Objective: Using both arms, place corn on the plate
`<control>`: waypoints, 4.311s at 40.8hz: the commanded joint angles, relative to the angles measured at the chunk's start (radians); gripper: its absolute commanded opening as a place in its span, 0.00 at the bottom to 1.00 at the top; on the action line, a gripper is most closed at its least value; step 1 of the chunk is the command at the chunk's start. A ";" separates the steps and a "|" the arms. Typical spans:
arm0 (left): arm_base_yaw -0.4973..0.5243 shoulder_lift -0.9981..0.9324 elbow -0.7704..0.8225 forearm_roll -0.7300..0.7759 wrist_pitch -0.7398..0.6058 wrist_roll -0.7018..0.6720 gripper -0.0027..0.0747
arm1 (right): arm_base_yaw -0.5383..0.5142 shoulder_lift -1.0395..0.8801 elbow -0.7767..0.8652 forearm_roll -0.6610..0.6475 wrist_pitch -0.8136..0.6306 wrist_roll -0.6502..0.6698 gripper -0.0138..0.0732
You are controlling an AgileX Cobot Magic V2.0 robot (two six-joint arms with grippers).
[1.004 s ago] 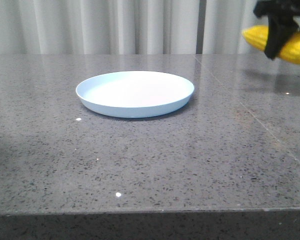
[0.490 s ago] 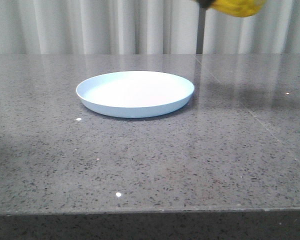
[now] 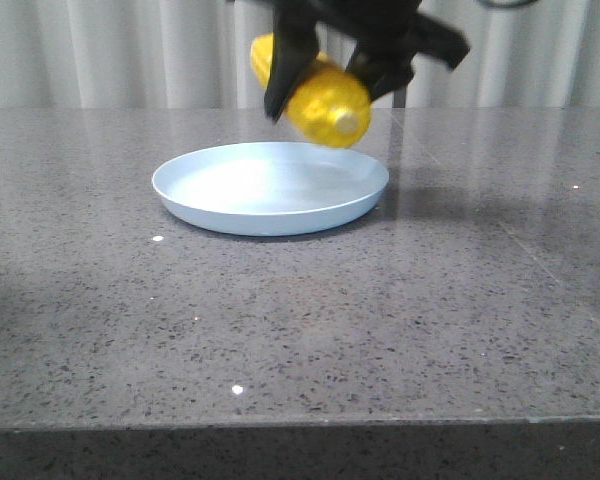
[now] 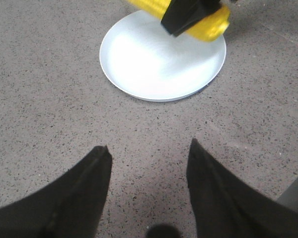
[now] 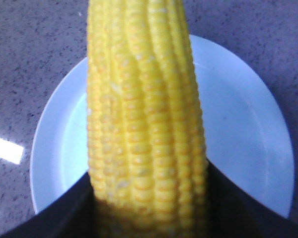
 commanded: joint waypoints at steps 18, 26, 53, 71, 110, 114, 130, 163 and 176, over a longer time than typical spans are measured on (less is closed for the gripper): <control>-0.006 -0.007 -0.027 -0.005 -0.107 -0.002 0.49 | 0.014 -0.065 -0.024 -0.050 -0.064 0.014 0.89; -0.006 -0.007 -0.027 -0.005 -0.107 -0.002 0.49 | 0.025 -0.238 -0.003 -0.204 0.032 -0.019 0.89; -0.006 -0.007 -0.027 -0.005 -0.105 -0.002 0.49 | 0.047 -0.987 0.480 -0.229 0.259 -0.197 0.89; -0.006 -0.007 -0.027 -0.005 -0.111 -0.002 0.33 | 0.047 -1.147 0.514 -0.245 0.331 -0.204 0.81; -0.011 -0.007 -0.027 0.014 -0.111 -0.002 0.01 | 0.047 -1.147 0.514 -0.247 0.339 -0.204 0.08; -0.013 -0.024 -0.026 0.012 -0.111 -0.002 0.01 | 0.047 -1.147 0.514 -0.247 0.339 -0.204 0.08; 0.313 -0.409 0.467 0.111 -0.621 -0.002 0.01 | 0.047 -1.147 0.514 -0.247 0.340 -0.204 0.08; 0.545 -0.809 0.880 0.004 -0.867 -0.002 0.01 | 0.047 -1.147 0.514 -0.247 0.341 -0.204 0.08; 0.545 -0.809 0.880 0.004 -0.867 -0.002 0.01 | 0.047 -1.147 0.514 -0.247 0.341 -0.204 0.08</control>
